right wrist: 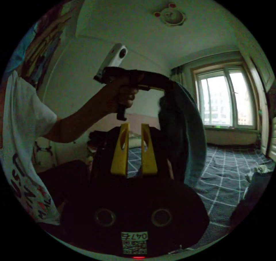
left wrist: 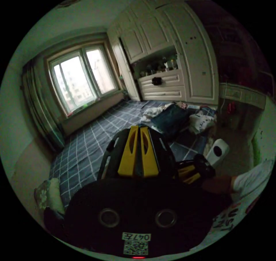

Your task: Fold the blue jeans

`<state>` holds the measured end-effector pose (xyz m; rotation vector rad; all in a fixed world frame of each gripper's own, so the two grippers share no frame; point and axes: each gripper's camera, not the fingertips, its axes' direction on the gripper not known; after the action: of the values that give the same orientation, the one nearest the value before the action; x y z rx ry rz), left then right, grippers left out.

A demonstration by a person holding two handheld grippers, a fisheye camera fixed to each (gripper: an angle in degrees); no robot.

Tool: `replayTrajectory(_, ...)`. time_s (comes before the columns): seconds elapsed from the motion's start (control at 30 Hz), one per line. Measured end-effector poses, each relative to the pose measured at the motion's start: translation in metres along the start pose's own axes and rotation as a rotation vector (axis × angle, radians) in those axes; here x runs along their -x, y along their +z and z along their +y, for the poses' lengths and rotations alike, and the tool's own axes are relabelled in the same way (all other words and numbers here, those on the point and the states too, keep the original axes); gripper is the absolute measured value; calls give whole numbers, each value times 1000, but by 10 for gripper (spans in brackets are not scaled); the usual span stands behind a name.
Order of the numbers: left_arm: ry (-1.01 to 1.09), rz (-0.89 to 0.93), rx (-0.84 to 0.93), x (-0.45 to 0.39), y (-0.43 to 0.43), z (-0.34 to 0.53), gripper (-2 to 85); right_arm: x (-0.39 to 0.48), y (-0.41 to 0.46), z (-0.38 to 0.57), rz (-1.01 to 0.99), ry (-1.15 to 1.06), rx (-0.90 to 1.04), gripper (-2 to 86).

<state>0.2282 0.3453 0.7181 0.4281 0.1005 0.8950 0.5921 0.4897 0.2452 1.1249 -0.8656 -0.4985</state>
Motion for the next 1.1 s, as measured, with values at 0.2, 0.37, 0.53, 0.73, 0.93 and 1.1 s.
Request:
replayTrajectory(0.2,-11,-234,94,53,-92,63,-8,66,48,-48,54,-39,28,57)
replayTrajectory(0.37,-114,-129,100,97,-152,118,-8,111,145,-51,49,5,292,95)
replayTrajectory(0.53,-142,-200,67,127,-212,154,-8,146,214,-45,201,-128,517,15)
replayTrajectory(0.73,-128,-293,155,190,-236,170,-8,115,208,-122,281,-154,455,-3)
replayTrajectory(0.93,-133,-312,196,255,-182,101,-8,48,240,-203,565,-171,500,-4)
replayTrajectory(1.1,137,-411,135,201,-168,81,-7,42,191,-230,773,-241,336,-5)
